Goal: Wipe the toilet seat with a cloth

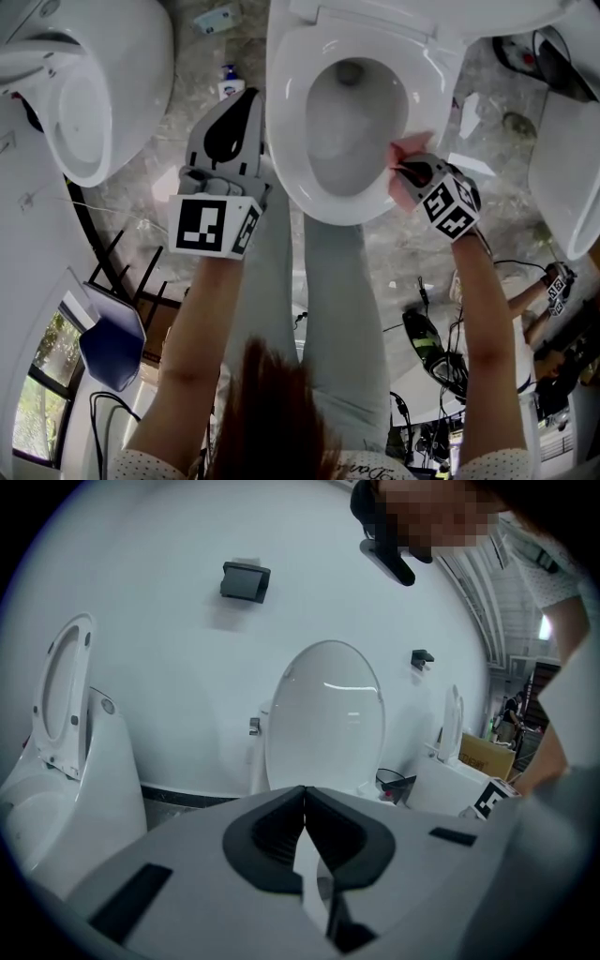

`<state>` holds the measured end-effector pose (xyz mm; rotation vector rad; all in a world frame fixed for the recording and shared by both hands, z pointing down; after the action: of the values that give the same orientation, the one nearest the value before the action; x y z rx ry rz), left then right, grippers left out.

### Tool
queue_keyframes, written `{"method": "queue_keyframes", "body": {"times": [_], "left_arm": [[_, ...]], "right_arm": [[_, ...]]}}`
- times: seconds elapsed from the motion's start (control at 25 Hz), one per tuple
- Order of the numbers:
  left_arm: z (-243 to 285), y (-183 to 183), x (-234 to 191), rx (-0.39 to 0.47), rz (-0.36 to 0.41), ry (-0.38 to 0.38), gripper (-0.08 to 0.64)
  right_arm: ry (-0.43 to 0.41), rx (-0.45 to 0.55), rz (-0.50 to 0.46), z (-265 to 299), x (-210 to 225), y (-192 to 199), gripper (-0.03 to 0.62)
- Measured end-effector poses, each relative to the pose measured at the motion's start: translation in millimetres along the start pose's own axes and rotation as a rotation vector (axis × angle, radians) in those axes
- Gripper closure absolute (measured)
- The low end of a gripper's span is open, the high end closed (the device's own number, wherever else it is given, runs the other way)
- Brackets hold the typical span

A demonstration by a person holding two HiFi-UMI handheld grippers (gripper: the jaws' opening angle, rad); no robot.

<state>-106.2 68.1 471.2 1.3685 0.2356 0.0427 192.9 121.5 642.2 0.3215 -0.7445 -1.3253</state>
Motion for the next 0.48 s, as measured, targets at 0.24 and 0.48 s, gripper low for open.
{"method": "queue_keyframes", "body": {"times": [0.24,0.48], "left_arm": [[3.1,1.8,5.9,-0.005,0.002,0.013,0.555],[4.5,1.3,9.8,-0.005,-0.005,0.017,0.555]], "right_arm": [[0.017,0.033,0.038,4.6,-14.5,0.4,0.557],[0.034,0.05,0.117,11.6,-31.7,-0.3,0.557]]}}
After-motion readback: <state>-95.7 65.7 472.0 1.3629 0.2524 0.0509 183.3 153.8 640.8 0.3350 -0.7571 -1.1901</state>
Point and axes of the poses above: the fingertips, and each gripper's own axes: z forward along the fingers, x to its right, y out of its underside, the point moved 5 cm from there along -z, backward along the fingers, and after that the axes turned 15 degrees about x, right-handed, at the moved point
